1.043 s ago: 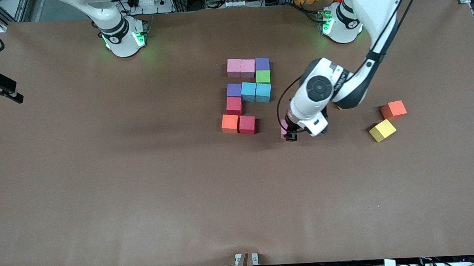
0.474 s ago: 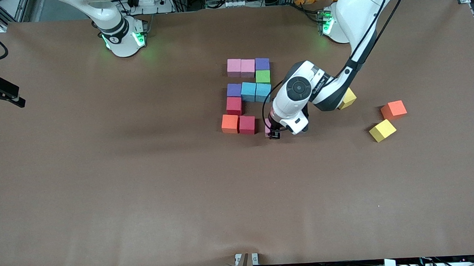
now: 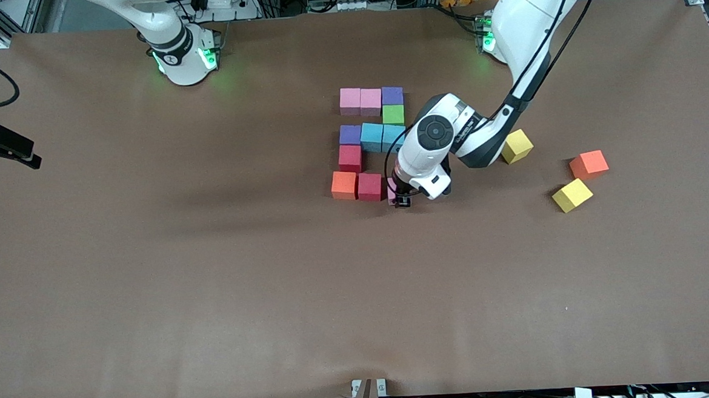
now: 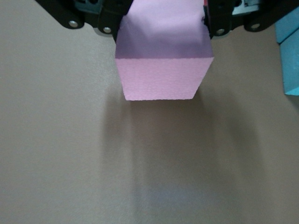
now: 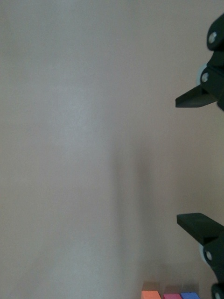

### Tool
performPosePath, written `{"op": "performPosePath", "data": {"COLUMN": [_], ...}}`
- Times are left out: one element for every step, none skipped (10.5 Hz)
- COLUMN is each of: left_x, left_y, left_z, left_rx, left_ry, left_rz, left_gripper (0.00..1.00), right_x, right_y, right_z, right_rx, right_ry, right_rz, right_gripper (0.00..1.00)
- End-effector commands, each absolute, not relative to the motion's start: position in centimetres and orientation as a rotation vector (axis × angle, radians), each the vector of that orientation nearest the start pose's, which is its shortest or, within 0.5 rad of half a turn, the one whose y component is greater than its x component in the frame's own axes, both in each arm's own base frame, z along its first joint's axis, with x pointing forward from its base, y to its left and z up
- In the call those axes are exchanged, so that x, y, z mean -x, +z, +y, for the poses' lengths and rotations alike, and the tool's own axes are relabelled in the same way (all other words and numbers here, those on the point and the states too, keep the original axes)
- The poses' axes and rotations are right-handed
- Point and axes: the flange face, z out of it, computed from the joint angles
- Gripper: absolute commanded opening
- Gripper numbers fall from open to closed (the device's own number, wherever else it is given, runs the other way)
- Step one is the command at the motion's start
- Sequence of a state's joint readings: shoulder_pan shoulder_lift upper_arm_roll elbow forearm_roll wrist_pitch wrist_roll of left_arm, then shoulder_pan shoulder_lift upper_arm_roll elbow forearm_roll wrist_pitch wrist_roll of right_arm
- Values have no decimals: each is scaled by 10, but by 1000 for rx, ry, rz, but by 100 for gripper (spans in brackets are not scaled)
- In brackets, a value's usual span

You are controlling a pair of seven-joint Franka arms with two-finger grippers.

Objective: Form number 2 with 11 blocks
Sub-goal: 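Carry the lilac cube with the left gripper to the hot pink cube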

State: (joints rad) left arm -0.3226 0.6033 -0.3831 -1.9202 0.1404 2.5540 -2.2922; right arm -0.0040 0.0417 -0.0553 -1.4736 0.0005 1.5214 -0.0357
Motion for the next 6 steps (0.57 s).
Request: {"op": "performPosePath", "data": {"left_x": [-490,-488,-486,-486,-486,-485], "left_y": [202,199,199,198,199,198], "left_z": [-410,-413,-416,-415,-415,-416], "left_rx": [2298,2291,2300,2298,2298,2298], "left_ry": [160,163,165,164,159,155], "left_rz": [-2285,-2289,-2289,-2289,-2290,-2288], "left_gripper": [31,31,31,31,31,31], "right_x": [-569,-583,-588,-587,-587,-588], "right_y": [634,617,609,609,612,612], "right_z": [-29,-34,-45,-53,-51,-49], "right_rx": [3154,3180,3170,3157,3157,3161], "right_ry": [9,19,20,20,8,-6], "right_rz": [-83,-150,-127,-105,-112,-122], "right_gripper": [100,100,100,100,100,100]}}
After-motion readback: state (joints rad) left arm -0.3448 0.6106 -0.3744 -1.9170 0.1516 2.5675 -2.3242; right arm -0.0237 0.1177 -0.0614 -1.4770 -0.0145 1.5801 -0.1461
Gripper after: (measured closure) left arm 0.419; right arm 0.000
